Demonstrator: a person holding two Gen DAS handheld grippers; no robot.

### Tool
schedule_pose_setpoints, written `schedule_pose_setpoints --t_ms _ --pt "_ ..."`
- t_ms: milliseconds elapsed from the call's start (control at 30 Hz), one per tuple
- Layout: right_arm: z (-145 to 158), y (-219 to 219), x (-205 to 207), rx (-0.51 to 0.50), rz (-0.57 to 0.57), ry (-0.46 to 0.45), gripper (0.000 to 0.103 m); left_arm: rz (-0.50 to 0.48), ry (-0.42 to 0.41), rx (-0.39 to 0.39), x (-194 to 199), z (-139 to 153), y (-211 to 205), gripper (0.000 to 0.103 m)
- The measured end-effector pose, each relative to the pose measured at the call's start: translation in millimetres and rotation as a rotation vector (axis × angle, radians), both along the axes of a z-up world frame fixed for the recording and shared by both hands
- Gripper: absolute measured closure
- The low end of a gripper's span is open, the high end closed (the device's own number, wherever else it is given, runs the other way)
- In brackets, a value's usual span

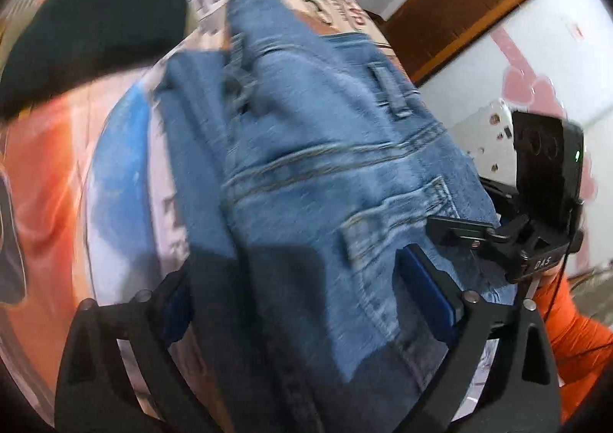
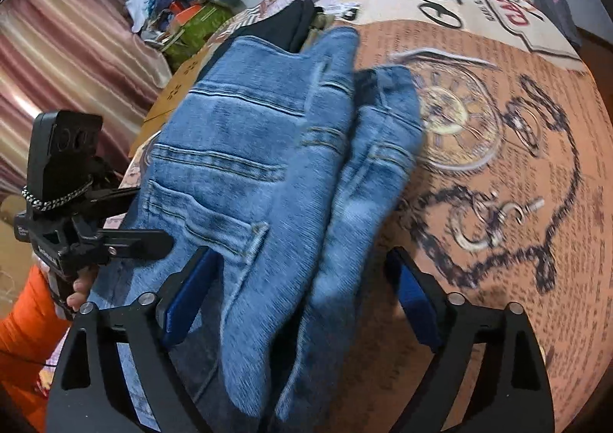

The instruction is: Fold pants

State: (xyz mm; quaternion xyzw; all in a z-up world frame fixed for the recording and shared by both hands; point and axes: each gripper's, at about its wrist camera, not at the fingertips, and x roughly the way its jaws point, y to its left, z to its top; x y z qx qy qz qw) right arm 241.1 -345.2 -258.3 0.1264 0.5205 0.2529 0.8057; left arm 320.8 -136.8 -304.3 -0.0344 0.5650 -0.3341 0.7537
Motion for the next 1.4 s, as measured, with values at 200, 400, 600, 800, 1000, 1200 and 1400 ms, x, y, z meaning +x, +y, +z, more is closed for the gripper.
schedule_pose_setpoints --t_ms 200,400,600,800,1000,1200,1400 --pt "16 16 -1 -0.058 0.024 -0.071 0.054 -0.008 -0.106 0.066 -5 20 -15 0.029" --pt "32 21 -2 -0.079 0.013 -0.140 0.067 0.020 -0.164 0.059 -4 44 -3 0.039" --pt "58 28 5 -0.084 0.015 -0.205 0.069 0.043 -0.296 0.070 -9 84 12 0.040" --pt "91 42 27 -0.100 0.017 -0.298 0.071 0.079 -0.394 0.045 5 121 33 0.042" --pt "122 61 54 -0.122 0.033 -0.392 0.072 0.121 -0.456 0.018 34 149 58 0.043" --pt "137 82 96 -0.125 0.041 -0.454 0.072 0.143 -0.485 0.008 77 170 79 0.043" --pt "136 98 142 -0.107 0.045 -0.463 0.072 0.154 -0.494 0.018 126 172 101 0.043"
